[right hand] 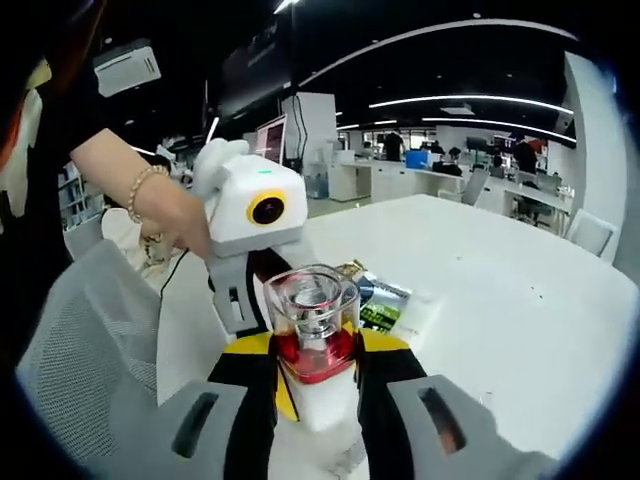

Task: Arrange the skincare products in the storage area until every visible bottle or jar stands upright without overlapping.

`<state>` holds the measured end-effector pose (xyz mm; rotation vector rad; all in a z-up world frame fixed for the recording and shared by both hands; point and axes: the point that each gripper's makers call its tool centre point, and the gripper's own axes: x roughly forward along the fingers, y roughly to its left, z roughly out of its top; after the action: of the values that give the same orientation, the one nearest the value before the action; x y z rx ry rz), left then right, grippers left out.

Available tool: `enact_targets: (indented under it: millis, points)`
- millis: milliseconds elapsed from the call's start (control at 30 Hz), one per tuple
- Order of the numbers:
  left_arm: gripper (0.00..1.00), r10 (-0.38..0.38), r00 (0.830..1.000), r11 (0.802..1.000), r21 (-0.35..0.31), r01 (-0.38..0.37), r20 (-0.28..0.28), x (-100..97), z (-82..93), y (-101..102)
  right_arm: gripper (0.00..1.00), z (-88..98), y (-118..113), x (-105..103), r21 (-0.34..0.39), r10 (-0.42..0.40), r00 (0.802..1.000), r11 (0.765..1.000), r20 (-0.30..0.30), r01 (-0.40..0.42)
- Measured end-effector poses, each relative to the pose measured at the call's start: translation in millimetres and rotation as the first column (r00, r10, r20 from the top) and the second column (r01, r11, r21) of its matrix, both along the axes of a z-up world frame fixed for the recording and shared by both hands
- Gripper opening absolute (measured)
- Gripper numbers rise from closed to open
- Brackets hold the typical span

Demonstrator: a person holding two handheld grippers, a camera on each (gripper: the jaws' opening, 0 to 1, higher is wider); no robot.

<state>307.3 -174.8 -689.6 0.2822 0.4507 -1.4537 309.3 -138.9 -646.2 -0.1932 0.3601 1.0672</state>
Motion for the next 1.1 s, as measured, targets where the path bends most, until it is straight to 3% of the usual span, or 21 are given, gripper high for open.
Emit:
enact_targets:
  millis: [300,567,667,767,867,900,1100]
  points:
    - [0.33,0.019,1.000,1.000,0.023,-0.019,0.006,27.2,-4.3,-3.8,0.30,-4.1,-6.2,25.6,0.004,-0.009,1.000,1.000,-0.012,0.009]
    - [0.33,0.019,1.000,0.998,0.064,-0.019,-0.007,26.0,-11.0,-1.2,0.31,-7.4,-6.4,31.5,0.022,-0.021,1.000,1.000,-0.017,0.022]
    - [0.39,0.042,0.999,0.996,0.080,-0.040,-0.020,26.2,-14.8,1.3,0.32,-8.3,-7.6,32.2,0.039,-0.042,0.999,0.998,-0.018,0.043]
    - [0.40,0.057,0.998,0.996,0.069,-0.055,-0.034,24.6,-11.2,2.8,0.42,-11.8,-8.1,29.2,0.037,-0.057,0.998,0.998,-0.033,0.058]
    - [0.43,0.083,0.995,0.995,0.052,-0.080,-0.052,26.1,-6.1,4.5,0.51,-6.0,-4.7,23.3,0.096,-0.061,0.996,0.993,-0.060,0.067]
    - [0.45,0.109,0.990,0.993,0.046,-0.106,-0.084,26.6,-3.7,6.2,0.52,-4.8,-5.8,22.4,0.100,-0.066,0.996,0.992,-0.063,0.072]
    - [0.49,0.138,0.985,0.990,0.051,-0.133,-0.104,23.0,0.4,16.2,0.60,-3.0,-6.9,17.3,0.096,-0.085,0.995,0.991,-0.060,0.090]
